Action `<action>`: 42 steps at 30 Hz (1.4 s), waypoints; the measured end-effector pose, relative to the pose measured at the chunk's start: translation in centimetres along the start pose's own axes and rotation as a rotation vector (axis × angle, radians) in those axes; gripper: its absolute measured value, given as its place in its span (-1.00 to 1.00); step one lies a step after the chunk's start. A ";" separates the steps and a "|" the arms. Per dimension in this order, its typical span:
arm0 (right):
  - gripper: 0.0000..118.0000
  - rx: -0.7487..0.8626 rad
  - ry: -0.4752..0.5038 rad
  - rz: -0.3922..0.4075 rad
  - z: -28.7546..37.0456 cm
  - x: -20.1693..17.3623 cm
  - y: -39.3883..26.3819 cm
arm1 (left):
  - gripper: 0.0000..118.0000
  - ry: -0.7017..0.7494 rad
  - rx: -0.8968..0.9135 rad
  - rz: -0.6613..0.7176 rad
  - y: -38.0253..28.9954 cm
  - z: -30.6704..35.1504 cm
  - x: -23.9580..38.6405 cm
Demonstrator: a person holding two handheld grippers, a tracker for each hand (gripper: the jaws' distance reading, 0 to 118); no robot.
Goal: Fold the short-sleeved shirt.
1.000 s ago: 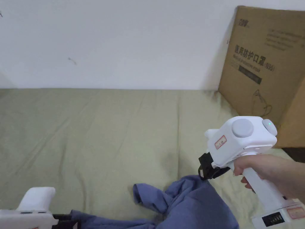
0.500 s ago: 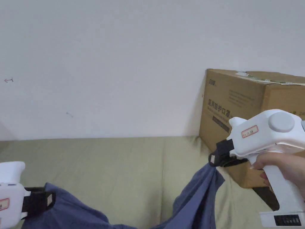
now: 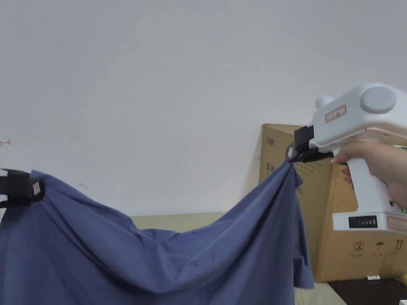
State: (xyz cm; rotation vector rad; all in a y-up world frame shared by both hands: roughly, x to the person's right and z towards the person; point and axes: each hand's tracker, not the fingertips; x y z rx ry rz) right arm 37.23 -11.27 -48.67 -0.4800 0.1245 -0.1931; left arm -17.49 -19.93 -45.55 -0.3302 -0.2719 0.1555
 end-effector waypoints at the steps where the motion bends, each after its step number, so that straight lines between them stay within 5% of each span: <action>1: -1.00 0.022 -0.010 0.002 0.0 -0.3 1.0 | -0.91 -0.004 0.014 -0.004 0.6 -0.3 0.0; 13: -1.00 0.134 -0.046 0.027 -1.7 -1.3 6.0 | -0.91 0.008 0.051 0.000 2.6 -6.8 0.0; 15: -1.00 0.093 -0.005 -0.043 -3.4 -0.2 3.9 | -0.91 0.011 0.002 0.005 0.9 -8.3 -0.1; 23: -1.00 -0.124 0.009 -0.078 -8.2 3.9 -8.6 | -0.91 -0.025 -0.220 0.003 -10.3 -10.0 -1.1; 36: -1.00 -0.163 0.192 -0.111 4.8 6.8 -21.0 | -0.91 -0.120 -0.278 -0.028 -18.8 1.9 -1.7; 42: -1.00 -0.265 0.139 -0.181 2.8 8.9 -28.4 | -0.91 -0.094 -0.455 -0.058 -24.6 1.4 -2.4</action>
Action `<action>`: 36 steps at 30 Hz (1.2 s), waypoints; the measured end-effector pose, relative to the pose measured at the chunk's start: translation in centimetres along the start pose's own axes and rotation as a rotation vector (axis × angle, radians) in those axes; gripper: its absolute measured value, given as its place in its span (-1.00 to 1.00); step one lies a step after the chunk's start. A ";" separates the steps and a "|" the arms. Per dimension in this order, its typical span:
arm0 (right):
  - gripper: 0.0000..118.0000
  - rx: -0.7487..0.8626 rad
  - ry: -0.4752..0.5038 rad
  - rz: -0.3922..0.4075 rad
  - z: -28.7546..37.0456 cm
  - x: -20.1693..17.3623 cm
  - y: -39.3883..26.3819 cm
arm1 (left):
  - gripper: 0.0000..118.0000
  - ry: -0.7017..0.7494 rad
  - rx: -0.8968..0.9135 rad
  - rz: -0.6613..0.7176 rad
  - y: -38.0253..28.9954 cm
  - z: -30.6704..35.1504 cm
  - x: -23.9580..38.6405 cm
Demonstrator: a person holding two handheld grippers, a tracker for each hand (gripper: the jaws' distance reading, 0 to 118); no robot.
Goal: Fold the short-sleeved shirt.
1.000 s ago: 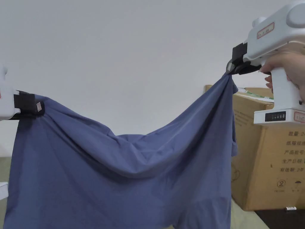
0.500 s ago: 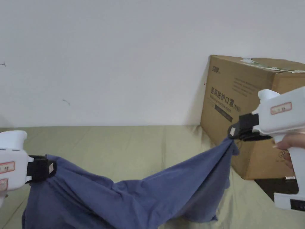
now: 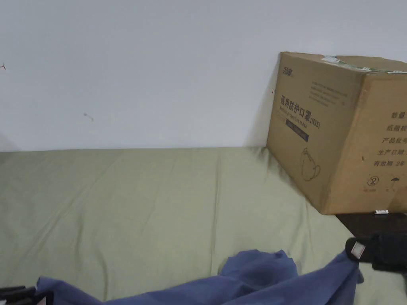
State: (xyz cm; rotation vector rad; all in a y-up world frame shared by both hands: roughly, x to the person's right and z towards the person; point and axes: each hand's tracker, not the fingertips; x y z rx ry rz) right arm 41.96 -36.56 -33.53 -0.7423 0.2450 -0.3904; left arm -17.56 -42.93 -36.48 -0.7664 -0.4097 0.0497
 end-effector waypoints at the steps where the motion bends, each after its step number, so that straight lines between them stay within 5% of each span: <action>1: -1.00 -0.029 -0.024 -0.021 -1.6 1.1 -1.4 | -0.91 -0.001 -0.030 0.020 -1.2 -1.1 -0.4; 4: -1.00 -0.111 -0.129 -0.062 -6.2 3.9 -5.3 | -0.91 0.056 -0.096 0.087 -4.5 -3.9 -1.4; 10: -0.89 -0.212 -0.346 0.009 -11.8 5.8 -9.6 | -0.76 0.138 -0.096 0.147 -7.6 -5.4 -2.2; 11: -0.57 -0.162 -0.364 0.046 -11.5 5.3 -9.6 | -0.48 0.151 -0.093 0.162 -7.5 -4.9 -2.2; 12: -0.15 -0.110 -0.318 0.049 -10.6 4.7 -9.4 | 0.05 0.146 -0.080 0.166 -7.2 -4.2 -2.1; 13: 0.46 -0.082 -0.265 0.056 -9.8 4.0 -8.7 | 0.80 0.137 -0.059 0.167 -6.7 -3.4 -1.9; 14: 0.76 -0.051 -0.240 0.063 -8.8 3.3 -8.1 | 1.00 0.130 -0.017 0.158 -6.2 -2.5 -1.7; 18: 0.88 0.158 -0.145 0.108 -3.0 -1.5 -6.4 | 0.92 0.137 0.172 0.085 -3.1 1.0 0.6; 22: 0.73 0.425 -0.022 0.160 1.8 -6.3 -8.3 | 0.86 0.057 0.348 0.074 -3.9 6.9 5.2; 23: 0.41 0.469 -0.026 0.181 2.5 -7.3 -9.1 | 0.62 0.025 0.386 0.072 -4.1 7.2 6.0; 24: -0.26 0.515 -0.039 0.209 3.0 -8.4 -10.1 | 0.17 0.020 0.440 0.069 -4.6 7.8 7.0; 25: -0.99 0.563 -0.082 0.224 3.4 -9.2 -11.1 | -0.70 0.037 0.493 0.059 -5.1 8.1 8.0; 26: -0.99 0.583 -0.120 0.213 3.5 -9.7 -11.8 | -1.00 0.061 0.505 0.050 -5.6 8.1 8.9; 30: -0.99 0.560 -0.036 0.113 3.9 -9.9 -12.8 | -1.00 0.064 0.513 0.047 -6.5 7.6 10.4; 34: -0.99 0.432 -0.121 0.193 1.2 -8.1 -7.9 | -1.00 0.080 0.500 0.053 -6.4 6.9 7.9; 36: -0.98 0.173 -0.121 0.213 -3.2 -6.2 -3.0 | -1.00 0.087 0.512 0.076 -6.5 6.4 7.8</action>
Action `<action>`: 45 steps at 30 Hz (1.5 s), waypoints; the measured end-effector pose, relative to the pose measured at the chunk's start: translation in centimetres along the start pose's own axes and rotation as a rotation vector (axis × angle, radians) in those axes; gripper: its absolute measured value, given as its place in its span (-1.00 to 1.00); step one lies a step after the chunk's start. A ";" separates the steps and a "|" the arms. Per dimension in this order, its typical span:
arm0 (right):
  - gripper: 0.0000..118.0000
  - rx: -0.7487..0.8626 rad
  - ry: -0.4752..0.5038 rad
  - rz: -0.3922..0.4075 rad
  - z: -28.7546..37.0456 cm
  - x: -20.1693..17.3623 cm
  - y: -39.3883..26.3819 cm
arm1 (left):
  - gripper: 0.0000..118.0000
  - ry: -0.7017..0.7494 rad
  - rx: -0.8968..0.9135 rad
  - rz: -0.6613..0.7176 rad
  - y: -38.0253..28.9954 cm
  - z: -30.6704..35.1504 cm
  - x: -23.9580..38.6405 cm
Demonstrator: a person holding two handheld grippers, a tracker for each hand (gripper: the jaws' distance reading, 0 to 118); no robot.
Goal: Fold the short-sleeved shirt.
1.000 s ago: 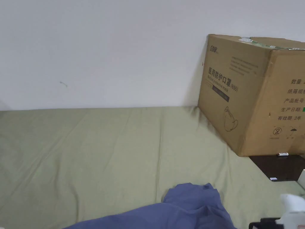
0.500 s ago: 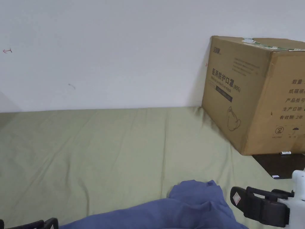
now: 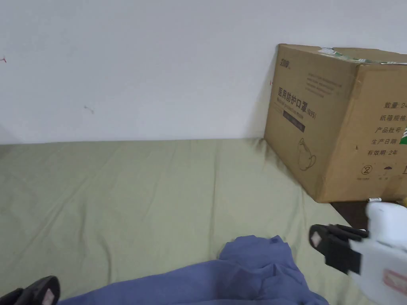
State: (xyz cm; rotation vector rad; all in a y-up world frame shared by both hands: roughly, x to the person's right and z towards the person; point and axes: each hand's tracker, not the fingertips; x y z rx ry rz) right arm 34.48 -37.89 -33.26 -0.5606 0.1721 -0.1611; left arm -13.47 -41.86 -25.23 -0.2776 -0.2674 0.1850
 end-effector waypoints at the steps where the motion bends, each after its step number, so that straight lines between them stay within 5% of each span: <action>1: -0.98 -0.114 0.017 -0.032 -3.3 1.3 1.2 | -1.00 0.009 0.002 0.012 -0.3 -0.4 -0.6; 3: -0.92 -0.282 0.002 -0.083 -9.3 3.6 2.7 | -1.00 0.035 -0.004 0.026 -1.0 -1.3 -1.5; 4: -0.52 -0.365 0.008 -0.128 -12.7 5.1 3.4 | -1.00 0.047 -0.005 0.034 -1.5 -1.7 -2.1; 6: 0.81 -0.505 -0.045 -0.176 -17.9 7.2 3.6 | -1.00 0.074 -0.028 0.043 -2.3 -2.6 -3.2; 8: 0.97 -0.478 -0.117 -0.220 -21.2 9.3 3.1 | -1.00 0.106 -0.060 0.055 -3.0 -3.7 -4.1; 13: 0.96 -0.583 -0.210 -0.233 -28.3 12.9 2.6 | -1.00 0.154 -0.123 0.112 -5.4 -6.1 -7.1; 16: 0.87 -0.700 -0.172 -0.234 -30.7 13.8 1.3 | -1.00 0.177 -0.151 0.138 -6.2 -6.9 -7.8; 17: 0.67 -0.718 -0.164 -0.219 -31.1 13.9 0.9 | -1.00 0.181 -0.160 0.148 -6.5 -7.0 -8.0; 19: -0.05 -0.672 -0.193 -0.179 -31.4 13.4 0.6 | -1.00 0.185 -0.180 0.173 -7.0 -7.0 -8.5; 21: -0.32 -0.655 -0.181 -0.139 -31.0 12.4 0.5 | -1.00 0.193 -0.194 0.191 -7.5 -6.8 -8.8; 23: -0.87 -0.675 -0.102 -0.108 -30.8 11.5 0.6 | -1.00 0.202 -0.204 0.197 -7.6 -6.5 -9.2; 26: -0.94 -0.630 -0.073 -0.054 -29.6 10.1 1.5 | -1.00 0.224 -0.205 0.199 -7.3 -5.9 -9.8; 30: -0.95 -0.492 -0.062 -0.100 -26.6 9.6 3.9 | -1.00 0.206 -0.209 0.323 -5.7 -6.3 -12.4; 33: -0.95 -0.488 -0.016 -0.128 -24.6 9.2 4.9 | -1.00 0.160 -0.395 0.360 -4.8 -9.4 -15.4; 34: -0.95 -0.489 -0.013 -0.119 -24.3 9.0 4.8 | -0.86 0.168 -0.450 0.354 -4.9 -10.3 -16.2; 35: -0.95 -0.492 0.000 -0.102 -24.2 8.9 4.7 | -0.51 0.209 -0.484 0.352 -5.0 -11.2 -17.0; 37: -0.95 -0.495 -0.015 -0.072 -23.6 7.2 3.5 | 0.82 0.278 -0.526 0.356 -5.6 -12.9 -18.0; 38: -0.95 -0.512 -0.017 -0.075 -23.8 7.0 3.0 | 1.00 0.287 -0.539 0.347 -5.9 -13.6 -18.3; 45: -0.95 -0.554 0.000 -0.085 -24.6 4.2 0.7 | 0.88 0.283 -0.646 0.127 -7.6 -20.0 -18.8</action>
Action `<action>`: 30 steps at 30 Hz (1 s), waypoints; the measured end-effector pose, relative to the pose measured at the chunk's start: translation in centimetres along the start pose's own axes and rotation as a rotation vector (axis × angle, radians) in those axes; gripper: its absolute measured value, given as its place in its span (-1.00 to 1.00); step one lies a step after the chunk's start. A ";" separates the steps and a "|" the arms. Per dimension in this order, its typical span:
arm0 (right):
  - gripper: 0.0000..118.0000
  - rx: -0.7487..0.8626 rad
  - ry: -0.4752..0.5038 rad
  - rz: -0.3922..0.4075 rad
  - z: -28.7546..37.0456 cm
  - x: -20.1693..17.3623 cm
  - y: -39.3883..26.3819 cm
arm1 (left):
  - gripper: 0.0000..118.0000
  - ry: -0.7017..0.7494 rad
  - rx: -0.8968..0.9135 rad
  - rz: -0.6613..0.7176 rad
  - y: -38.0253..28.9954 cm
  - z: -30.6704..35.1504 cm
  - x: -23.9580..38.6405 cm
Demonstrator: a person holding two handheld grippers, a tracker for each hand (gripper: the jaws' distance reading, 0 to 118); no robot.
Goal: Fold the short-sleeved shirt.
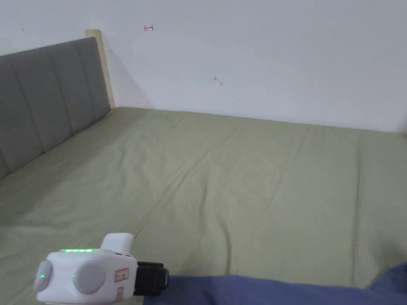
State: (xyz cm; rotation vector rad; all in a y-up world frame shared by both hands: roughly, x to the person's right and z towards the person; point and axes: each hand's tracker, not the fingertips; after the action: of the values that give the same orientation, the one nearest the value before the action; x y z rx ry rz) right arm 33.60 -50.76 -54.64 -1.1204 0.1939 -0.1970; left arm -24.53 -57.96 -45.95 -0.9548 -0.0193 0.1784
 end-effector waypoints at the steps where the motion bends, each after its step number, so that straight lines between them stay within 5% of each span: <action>1: -0.95 -0.007 0.000 0.006 -0.1 -0.4 -0.2 | 0.80 -0.005 -0.042 -0.052 0.2 -1.0 0.7; 4: -0.95 -0.025 -0.003 0.029 -0.4 -0.7 -0.2 | 0.73 0.124 -0.135 -0.176 -0.1 -3.8 2.7; 6: -0.95 -0.032 0.001 0.040 -0.2 -1.1 -0.6 | 0.44 0.147 -0.103 -0.230 0.2 -2.5 4.3; 8: -0.95 -0.037 0.005 0.034 -0.3 0.2 -0.2 | -0.88 0.119 -0.062 -0.315 0.1 -0.9 5.9; 9: -0.95 -0.031 -0.001 0.032 0.1 0.2 -0.4 | -1.00 0.058 -0.056 -0.328 0.1 -0.4 6.5; 11: -0.95 -0.018 -0.033 0.032 1.1 0.4 -0.5 | -1.00 0.076 -0.074 -0.332 0.3 0.2 6.8; 13: -0.95 0.017 -0.044 0.039 3.4 0.0 -0.7 | -1.00 -0.065 -0.093 -0.259 1.0 1.7 6.3; 17: -0.95 0.157 -0.096 0.077 11.0 -0.3 0.4 | -1.00 -0.078 0.101 -0.139 4.5 8.3 5.1; 30: -0.95 0.599 -0.109 0.008 33.7 -2.2 6.6 | -1.00 -0.140 0.408 -0.158 17.2 27.1 9.5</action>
State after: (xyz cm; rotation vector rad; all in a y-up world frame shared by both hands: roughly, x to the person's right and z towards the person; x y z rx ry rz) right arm 40.37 -18.10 -46.24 -0.5320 0.0353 -0.1704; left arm -20.18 -24.81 -44.88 -0.5298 -0.1801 0.0971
